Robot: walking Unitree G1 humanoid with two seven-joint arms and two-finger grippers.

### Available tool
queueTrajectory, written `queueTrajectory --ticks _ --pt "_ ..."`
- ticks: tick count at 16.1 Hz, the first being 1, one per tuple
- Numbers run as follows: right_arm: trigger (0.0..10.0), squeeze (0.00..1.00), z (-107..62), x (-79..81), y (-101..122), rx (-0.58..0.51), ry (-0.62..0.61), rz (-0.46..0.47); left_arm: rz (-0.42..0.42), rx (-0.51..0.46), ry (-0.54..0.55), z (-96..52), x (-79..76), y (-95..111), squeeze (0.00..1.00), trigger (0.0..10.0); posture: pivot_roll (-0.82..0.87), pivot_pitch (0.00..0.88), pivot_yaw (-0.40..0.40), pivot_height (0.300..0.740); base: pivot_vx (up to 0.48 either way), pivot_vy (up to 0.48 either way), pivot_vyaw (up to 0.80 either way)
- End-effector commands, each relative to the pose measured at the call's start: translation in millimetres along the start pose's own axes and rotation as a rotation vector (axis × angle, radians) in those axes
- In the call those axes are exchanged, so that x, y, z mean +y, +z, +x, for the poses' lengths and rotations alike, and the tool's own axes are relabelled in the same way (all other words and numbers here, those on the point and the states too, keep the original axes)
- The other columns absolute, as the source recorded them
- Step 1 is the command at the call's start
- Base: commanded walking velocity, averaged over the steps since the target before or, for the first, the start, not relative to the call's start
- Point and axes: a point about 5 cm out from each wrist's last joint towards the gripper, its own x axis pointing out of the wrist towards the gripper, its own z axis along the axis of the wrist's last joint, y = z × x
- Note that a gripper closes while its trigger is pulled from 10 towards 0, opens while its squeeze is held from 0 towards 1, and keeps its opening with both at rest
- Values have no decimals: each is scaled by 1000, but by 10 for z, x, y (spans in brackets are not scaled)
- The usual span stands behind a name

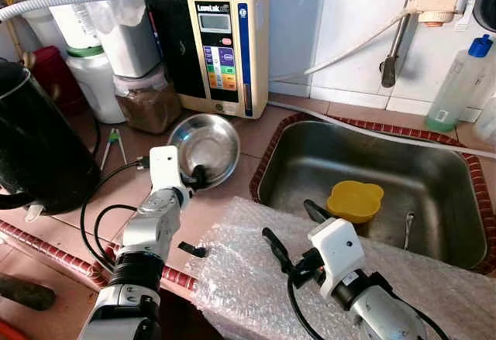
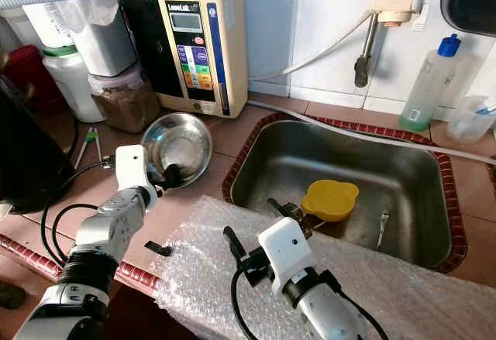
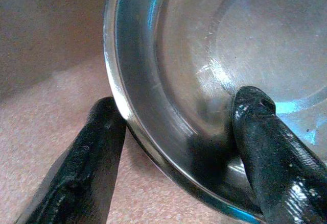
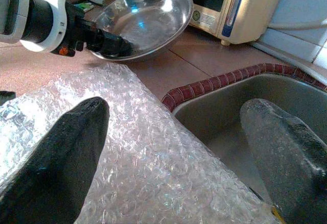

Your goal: Kitchen organization

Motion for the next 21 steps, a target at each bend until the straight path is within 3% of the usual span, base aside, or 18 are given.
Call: queueTrajectory --ticks 1,6,8,9,10,11,12,13,14,17,21 --pt "10000 1000 5 17 34 -16 3 3 -3 58 43 -2 89 -111 0 0 -97 0 114 740 0 0 0" --pt "10000 1000 30 -13 125 -67 -5 13 -50 34 19 -2 59 -96 0 0 -96 0 111 740 0 0 0" --pt "10000 1000 31 -11 127 -68 -4 13 -10 14 -13 -17 10 -107 0 0 -97 0 111 740 0 0 0" --pt "10000 1000 29 -11 125 -68 -4 12 28 -24 -50 -25 -49 -71 0 2706 -98 0 111 740 0 0 0" --pt "10000 1000 31 -11 127 -68 -5 12 66 -64 -92 -35 -120 -24 0 9176 -99 0 111 740 0 0 0" --pt "10000 1000 33 -8 126 -68 -5 10 75 -96 -105 -40 -169 26 0 10000 -98 0 111 740 0 0 0" --pt "10000 1000 33 -7 126 -69 -4 10 80 -140 -127 -55 -202 83 0 10000 -98 0 110 740 0 0 0" --pt "10000 1000 33 -7 127 -70 -5 10 80 -186 -140 -73 -223 135 855 10000 -97 0 110 740 0 0 0" --pt "10000 1000 35 -8 126 -70 -6 8 124 -254 -119 -92 -211 211 1000 10000 -98 0 111 740 0 0 0" --pt "10000 1000 38 -17 127 -72 -14 6 193 -330 12 -81 -76 335 1000 10000 -97 0 115 740 0 0 0" --pt "10000 1000 41 -11 130 -73 -14 5 200 -261 30 -45 -13 310 1000 10000 -96 0 120 740 0 0 0"
